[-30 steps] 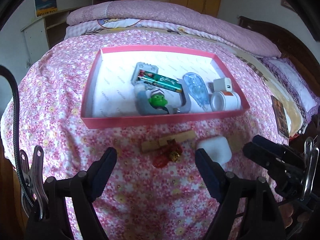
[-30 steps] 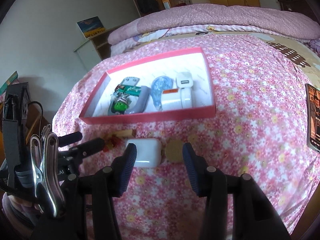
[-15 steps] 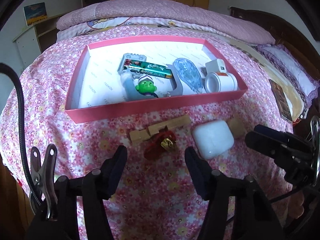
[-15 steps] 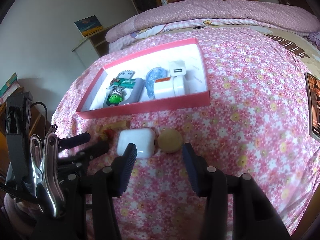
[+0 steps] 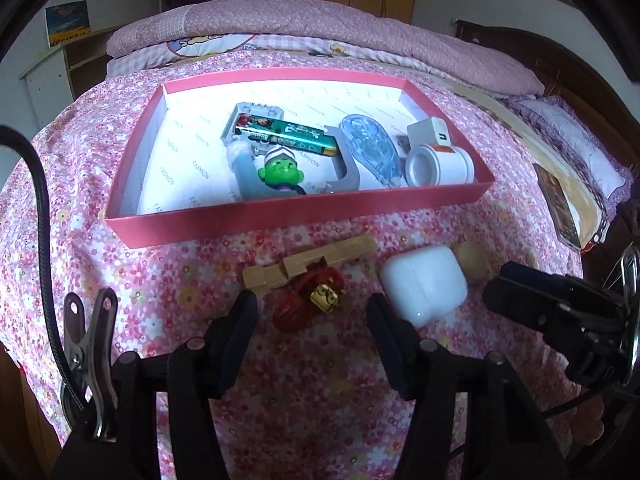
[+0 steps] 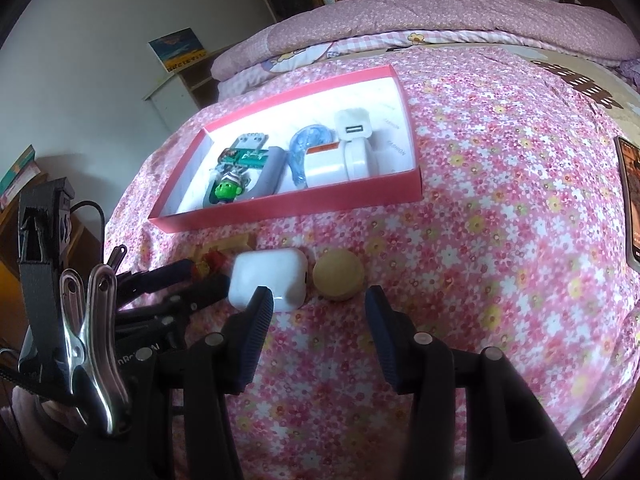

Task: Organize rigid objects
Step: 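Grasp the red figurine with the left tool while the right tool grasps the white square case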

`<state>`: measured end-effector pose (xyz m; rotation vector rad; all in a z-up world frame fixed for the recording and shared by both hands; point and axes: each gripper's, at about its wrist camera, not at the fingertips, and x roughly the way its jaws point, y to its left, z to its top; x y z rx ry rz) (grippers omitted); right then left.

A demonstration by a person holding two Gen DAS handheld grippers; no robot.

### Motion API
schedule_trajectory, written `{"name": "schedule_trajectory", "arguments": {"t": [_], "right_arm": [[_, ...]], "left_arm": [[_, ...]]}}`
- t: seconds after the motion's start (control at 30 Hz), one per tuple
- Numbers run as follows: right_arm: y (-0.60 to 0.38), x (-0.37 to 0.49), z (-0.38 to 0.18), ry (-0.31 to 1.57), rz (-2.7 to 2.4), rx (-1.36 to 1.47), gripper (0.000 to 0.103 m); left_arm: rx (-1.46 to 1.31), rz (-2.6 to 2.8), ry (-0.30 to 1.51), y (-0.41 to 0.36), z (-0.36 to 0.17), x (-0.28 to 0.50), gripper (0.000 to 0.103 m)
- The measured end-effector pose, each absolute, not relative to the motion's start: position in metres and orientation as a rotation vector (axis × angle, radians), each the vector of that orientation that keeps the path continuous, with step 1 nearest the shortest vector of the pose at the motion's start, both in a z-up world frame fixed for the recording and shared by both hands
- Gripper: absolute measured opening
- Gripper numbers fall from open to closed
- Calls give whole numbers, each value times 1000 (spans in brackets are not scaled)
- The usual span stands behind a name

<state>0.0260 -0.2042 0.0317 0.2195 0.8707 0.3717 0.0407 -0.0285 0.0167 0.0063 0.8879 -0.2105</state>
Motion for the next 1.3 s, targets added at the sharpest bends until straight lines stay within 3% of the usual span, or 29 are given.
{"name": "schedule_trajectory", "arguments": {"t": [0.2,0.27,0.33,0.4,1.17,1.3], "right_arm": [[-204,27,29,878,373,220,49],[-204,28,29,878,372,222,49],[-205,28,29,878,369,223,49],[-206,28,29,878,368,225,49],[-157,34,26,921,405,84,49],[-148,38,23,921,397,60,58]], "left_arm": [[50,-193,876,-36,16,43,60],[69,-190,870,-40,16,43,51],[81,-191,865,-43,16,42,35],[68,-201,868,-42,17,42,30],[-82,-151,864,15,18,29,29],[-81,-154,856,14,18,28,29]]}}
